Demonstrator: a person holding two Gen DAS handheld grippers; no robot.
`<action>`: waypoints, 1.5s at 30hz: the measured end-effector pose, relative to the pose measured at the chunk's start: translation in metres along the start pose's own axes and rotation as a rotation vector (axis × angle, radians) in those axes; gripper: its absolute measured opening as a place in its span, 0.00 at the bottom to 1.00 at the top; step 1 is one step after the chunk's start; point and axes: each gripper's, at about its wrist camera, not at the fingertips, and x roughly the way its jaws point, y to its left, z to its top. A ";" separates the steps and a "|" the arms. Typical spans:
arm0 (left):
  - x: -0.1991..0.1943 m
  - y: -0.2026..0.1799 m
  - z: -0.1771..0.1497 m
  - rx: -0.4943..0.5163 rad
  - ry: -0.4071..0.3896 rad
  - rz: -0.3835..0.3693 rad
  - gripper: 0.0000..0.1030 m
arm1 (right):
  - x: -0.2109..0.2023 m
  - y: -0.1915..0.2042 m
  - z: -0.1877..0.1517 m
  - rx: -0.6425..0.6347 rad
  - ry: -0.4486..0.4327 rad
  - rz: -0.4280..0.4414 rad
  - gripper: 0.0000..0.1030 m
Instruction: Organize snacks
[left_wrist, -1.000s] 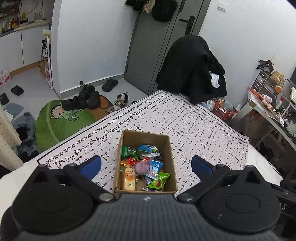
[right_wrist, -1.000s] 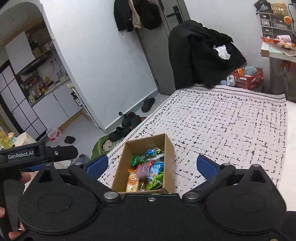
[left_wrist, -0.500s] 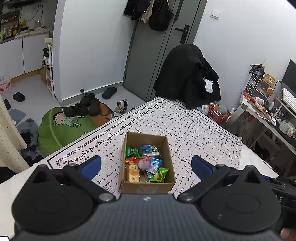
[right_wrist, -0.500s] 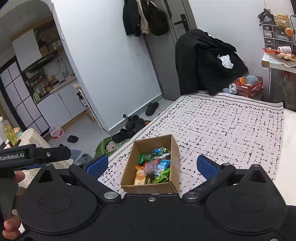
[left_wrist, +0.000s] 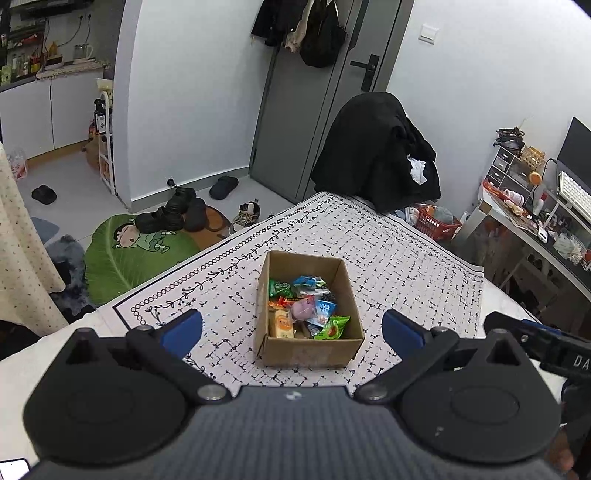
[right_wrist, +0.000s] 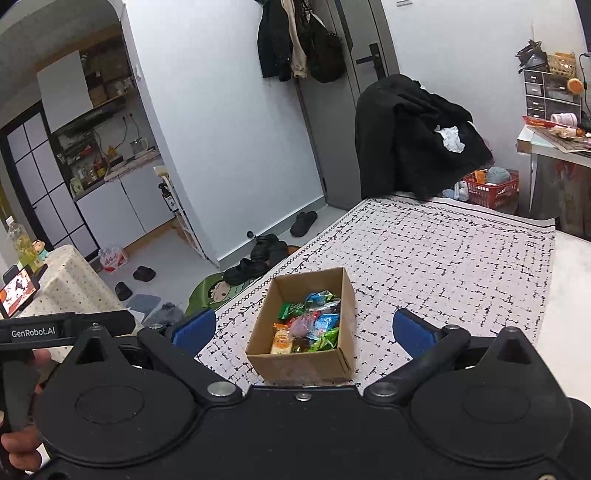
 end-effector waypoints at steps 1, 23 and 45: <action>-0.002 0.001 -0.001 0.002 -0.004 -0.001 1.00 | -0.002 0.000 -0.002 0.000 -0.003 -0.001 1.00; -0.020 0.005 -0.020 0.048 -0.021 -0.001 1.00 | -0.016 0.003 -0.021 -0.015 0.002 -0.020 1.00; -0.018 0.001 -0.023 0.068 -0.010 -0.010 1.00 | -0.017 0.002 -0.024 -0.023 0.012 -0.026 1.00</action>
